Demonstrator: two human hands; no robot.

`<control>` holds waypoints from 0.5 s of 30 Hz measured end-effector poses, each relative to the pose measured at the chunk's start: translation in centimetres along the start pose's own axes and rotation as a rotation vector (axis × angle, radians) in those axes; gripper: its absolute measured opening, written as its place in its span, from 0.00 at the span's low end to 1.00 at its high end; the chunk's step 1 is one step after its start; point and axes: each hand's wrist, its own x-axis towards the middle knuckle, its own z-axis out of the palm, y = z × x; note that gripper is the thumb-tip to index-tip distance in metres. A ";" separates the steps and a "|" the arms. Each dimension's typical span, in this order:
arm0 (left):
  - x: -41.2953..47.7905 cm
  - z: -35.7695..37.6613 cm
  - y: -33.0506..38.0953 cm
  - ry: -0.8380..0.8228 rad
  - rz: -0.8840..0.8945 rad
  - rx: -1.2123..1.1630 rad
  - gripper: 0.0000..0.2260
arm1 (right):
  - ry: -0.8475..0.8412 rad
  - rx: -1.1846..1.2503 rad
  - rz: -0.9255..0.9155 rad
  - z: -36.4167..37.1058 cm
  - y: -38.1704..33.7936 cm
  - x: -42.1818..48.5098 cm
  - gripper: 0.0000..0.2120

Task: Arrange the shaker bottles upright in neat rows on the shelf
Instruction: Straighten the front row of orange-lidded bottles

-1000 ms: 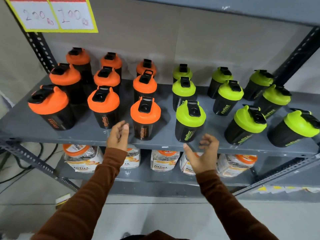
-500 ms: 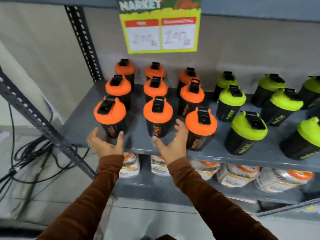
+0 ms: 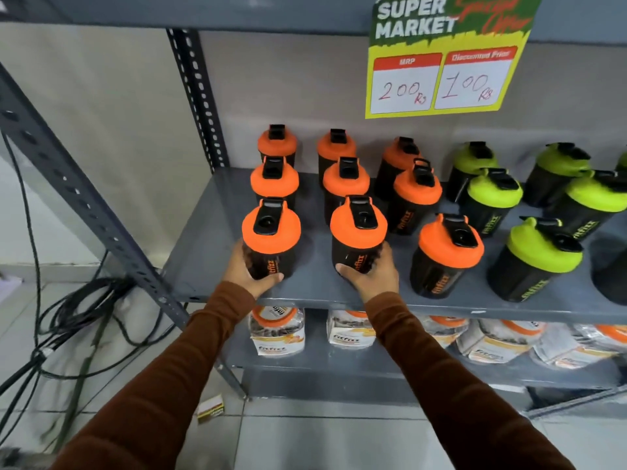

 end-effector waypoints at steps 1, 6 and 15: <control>-0.1 -0.1 0.0 -0.009 0.007 0.009 0.34 | 0.003 -0.008 -0.004 -0.1 0.0 0.0 0.37; -0.8 -0.7 -0.2 -0.040 -0.054 0.009 0.31 | 0.029 -0.048 0.002 0.0 0.1 -1.3 0.36; -1.9 -1.0 0.2 -0.065 -0.125 -0.013 0.29 | 0.028 -0.070 0.019 -0.4 0.0 -2.8 0.36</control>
